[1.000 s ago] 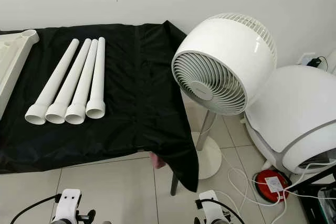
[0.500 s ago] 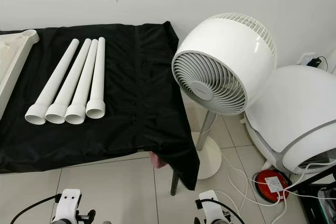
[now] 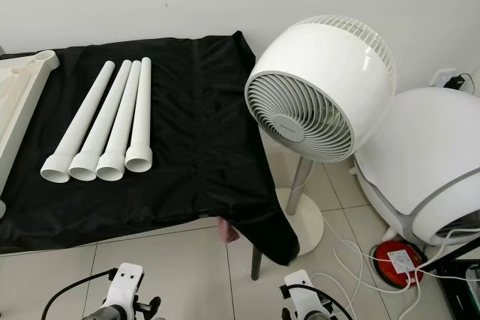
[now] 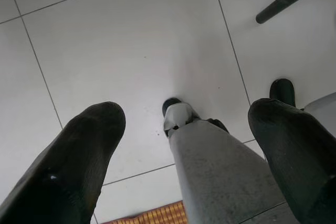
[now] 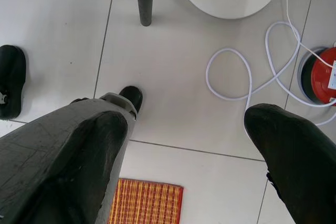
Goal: Building children table
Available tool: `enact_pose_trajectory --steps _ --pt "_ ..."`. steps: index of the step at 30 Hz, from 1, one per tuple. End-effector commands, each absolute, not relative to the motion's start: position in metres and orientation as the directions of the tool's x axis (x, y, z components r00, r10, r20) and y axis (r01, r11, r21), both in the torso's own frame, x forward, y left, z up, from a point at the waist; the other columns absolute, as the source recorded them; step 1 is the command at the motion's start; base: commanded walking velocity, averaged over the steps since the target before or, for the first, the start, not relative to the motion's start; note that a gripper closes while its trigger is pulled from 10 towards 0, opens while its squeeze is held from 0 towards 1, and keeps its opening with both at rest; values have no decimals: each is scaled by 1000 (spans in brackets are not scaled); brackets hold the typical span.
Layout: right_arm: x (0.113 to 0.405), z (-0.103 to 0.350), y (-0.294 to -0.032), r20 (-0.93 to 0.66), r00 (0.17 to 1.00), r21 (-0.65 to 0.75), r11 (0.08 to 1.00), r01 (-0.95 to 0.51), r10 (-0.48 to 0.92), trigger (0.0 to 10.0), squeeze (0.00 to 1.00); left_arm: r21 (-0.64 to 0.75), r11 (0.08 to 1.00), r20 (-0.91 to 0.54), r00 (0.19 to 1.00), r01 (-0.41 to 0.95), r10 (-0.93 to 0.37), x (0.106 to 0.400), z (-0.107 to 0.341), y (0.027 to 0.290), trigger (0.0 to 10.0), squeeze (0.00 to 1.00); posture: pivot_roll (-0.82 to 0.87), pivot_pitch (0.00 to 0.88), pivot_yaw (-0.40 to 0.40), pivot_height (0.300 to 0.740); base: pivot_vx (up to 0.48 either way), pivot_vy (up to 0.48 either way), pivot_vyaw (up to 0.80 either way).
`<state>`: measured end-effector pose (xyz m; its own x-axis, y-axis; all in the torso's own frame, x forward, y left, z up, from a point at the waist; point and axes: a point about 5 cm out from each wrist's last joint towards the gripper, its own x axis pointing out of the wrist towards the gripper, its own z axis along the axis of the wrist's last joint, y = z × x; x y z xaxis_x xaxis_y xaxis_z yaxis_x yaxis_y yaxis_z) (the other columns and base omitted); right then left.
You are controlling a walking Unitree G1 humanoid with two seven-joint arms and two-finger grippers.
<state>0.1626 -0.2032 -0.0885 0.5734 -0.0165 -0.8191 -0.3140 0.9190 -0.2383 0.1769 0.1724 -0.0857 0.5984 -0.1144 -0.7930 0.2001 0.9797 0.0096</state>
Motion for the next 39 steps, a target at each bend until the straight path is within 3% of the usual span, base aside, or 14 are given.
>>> enact_pose_trajectory --steps 1,19,39 --pt "149 -95 -202 -849 527 -225 914 -337 -15 10000 0 20 979 -802 587 204 -106 171 -88 174 10000 0 -118 0 80 740 0 0 0" --pt "154 -93 -201 -841 541 -157 964 -216 -16 10000 0 17 999 -797 604 42 -12 176 -86 184 10000 0 -93 0 72 740 0 0 0" --pt "148 -95 -205 -847 531 -141 976 -164 -33 10000 0 12 1000 -824 566 3 9 165 -91 192 10000 0 -131 0 94 740 0 0 0"
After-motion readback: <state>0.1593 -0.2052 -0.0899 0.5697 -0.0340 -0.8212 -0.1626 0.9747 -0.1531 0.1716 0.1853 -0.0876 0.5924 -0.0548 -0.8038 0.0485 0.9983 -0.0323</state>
